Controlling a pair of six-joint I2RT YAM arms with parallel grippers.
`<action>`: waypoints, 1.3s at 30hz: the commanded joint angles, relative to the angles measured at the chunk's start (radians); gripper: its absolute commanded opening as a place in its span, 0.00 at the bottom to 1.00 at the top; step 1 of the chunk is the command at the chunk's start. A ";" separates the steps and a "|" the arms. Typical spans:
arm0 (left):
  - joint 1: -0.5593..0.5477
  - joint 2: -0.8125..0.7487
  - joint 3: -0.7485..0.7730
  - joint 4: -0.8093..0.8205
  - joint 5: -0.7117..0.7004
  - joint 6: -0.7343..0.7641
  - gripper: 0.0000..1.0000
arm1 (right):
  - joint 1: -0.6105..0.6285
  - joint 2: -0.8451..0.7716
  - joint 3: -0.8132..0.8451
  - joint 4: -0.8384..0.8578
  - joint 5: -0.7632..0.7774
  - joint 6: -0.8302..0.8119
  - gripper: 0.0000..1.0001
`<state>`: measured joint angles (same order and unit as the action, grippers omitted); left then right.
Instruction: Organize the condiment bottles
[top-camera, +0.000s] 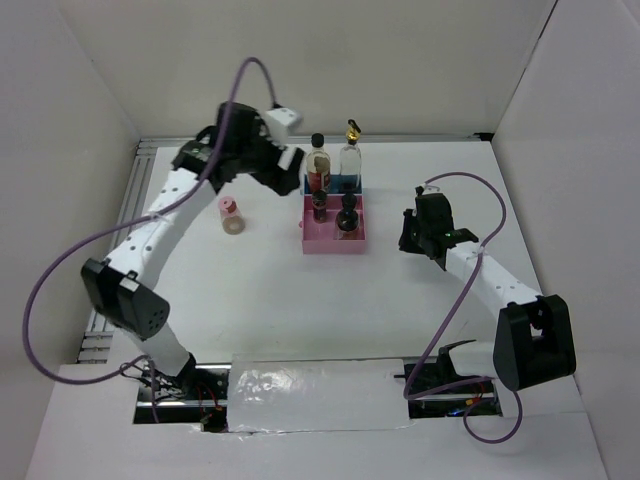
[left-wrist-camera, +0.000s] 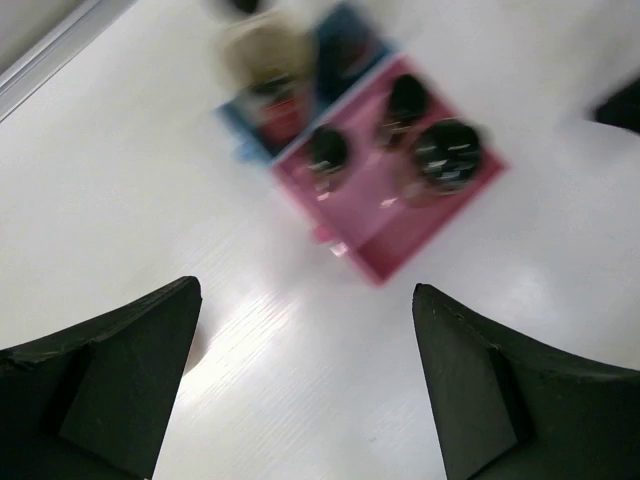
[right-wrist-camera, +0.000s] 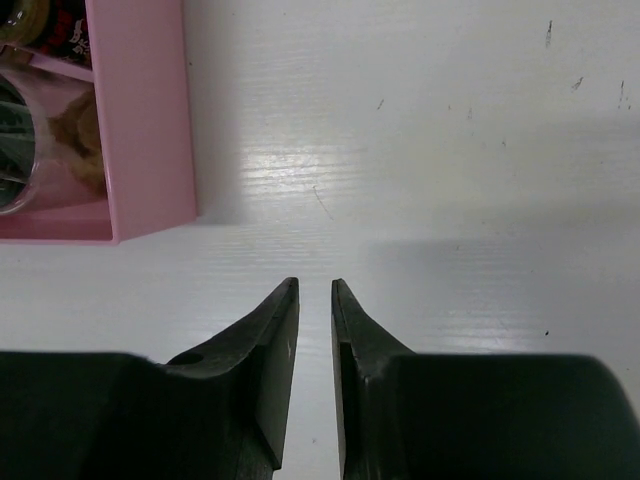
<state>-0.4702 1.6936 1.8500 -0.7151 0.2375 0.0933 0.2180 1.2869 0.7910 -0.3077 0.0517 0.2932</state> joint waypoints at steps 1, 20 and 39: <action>0.181 -0.074 -0.107 0.028 -0.073 -0.040 0.99 | 0.000 -0.012 -0.009 0.027 -0.019 -0.011 0.27; 0.435 0.093 -0.364 0.229 -0.070 0.010 0.99 | 0.018 -0.003 -0.001 0.018 -0.009 -0.006 0.28; 0.393 0.090 -0.405 0.183 -0.067 0.025 0.09 | 0.014 0.002 0.002 0.019 0.010 -0.003 0.28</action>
<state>-0.0753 1.8160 1.4342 -0.4778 0.1528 0.1043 0.2268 1.3003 0.7906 -0.3073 0.0471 0.2939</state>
